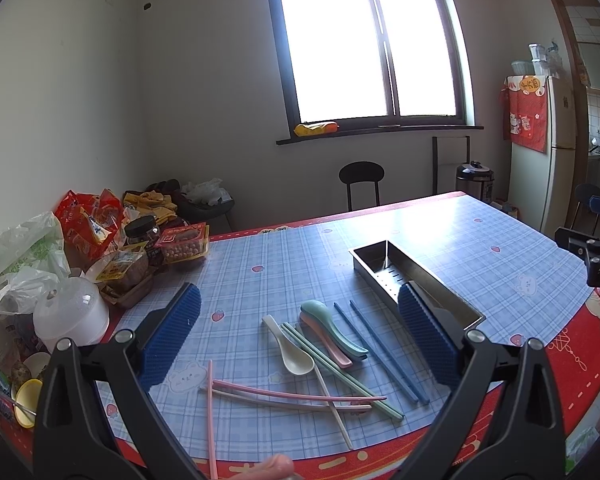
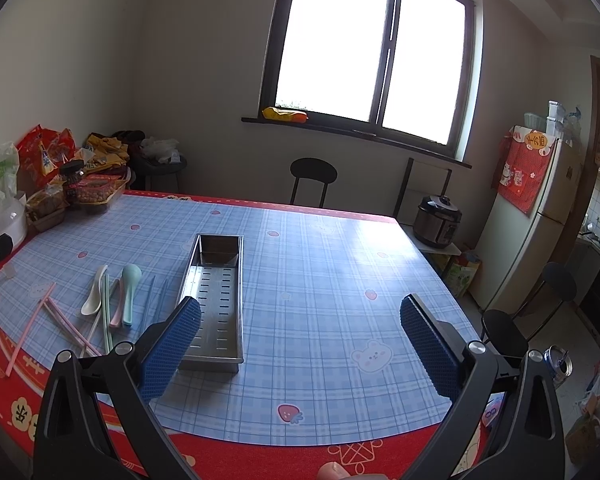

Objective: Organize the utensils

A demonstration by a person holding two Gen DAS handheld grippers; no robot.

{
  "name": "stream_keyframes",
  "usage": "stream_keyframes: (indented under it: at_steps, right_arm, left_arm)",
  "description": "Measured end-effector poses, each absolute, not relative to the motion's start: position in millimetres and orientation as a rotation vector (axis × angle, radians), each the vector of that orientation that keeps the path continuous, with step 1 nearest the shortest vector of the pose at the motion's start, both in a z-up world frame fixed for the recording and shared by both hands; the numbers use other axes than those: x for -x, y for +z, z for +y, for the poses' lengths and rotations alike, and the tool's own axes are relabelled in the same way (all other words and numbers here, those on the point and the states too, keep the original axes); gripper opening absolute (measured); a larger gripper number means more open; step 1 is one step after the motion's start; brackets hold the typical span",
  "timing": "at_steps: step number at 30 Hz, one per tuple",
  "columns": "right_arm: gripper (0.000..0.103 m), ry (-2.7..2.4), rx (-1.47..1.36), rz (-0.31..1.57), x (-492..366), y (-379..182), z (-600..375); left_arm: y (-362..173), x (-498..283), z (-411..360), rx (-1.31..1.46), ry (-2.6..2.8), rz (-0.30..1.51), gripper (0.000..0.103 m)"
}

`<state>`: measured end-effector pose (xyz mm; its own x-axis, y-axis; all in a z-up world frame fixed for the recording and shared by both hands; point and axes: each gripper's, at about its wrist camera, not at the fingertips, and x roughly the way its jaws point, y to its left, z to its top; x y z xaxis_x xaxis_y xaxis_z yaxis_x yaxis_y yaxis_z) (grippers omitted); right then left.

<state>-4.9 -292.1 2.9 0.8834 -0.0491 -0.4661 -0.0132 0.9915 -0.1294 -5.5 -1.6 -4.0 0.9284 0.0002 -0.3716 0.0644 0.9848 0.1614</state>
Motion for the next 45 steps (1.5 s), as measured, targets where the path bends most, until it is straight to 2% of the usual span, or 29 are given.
stream_keyframes:
  at_steps: [22, 29, 34, 41, 45]
  right_arm:
    - [0.098, 0.081, 0.086, 0.513, -5, -9, -287]
    - [0.098, 0.288, 0.006, 0.528, -16, -21, -271]
    - [0.098, 0.402, 0.066, 0.509, -22, -30, -234]
    - [0.098, 0.537, 0.098, 0.658, -46, -62, -179]
    - [0.098, 0.631, 0.026, 0.767, -61, -85, -159]
  left_arm:
    - [-15, -6, 17, -0.124, -0.089, 0.444, 0.098]
    - [-31, -8, 57, -0.060, -0.068, 0.501, 0.098]
    - [-50, -9, 98, 0.003, -0.031, 0.552, 0.097]
    - [-85, -9, 135, 0.038, 0.034, 0.636, 0.097]
    - [-104, -8, 147, 0.041, 0.047, 0.675, 0.096]
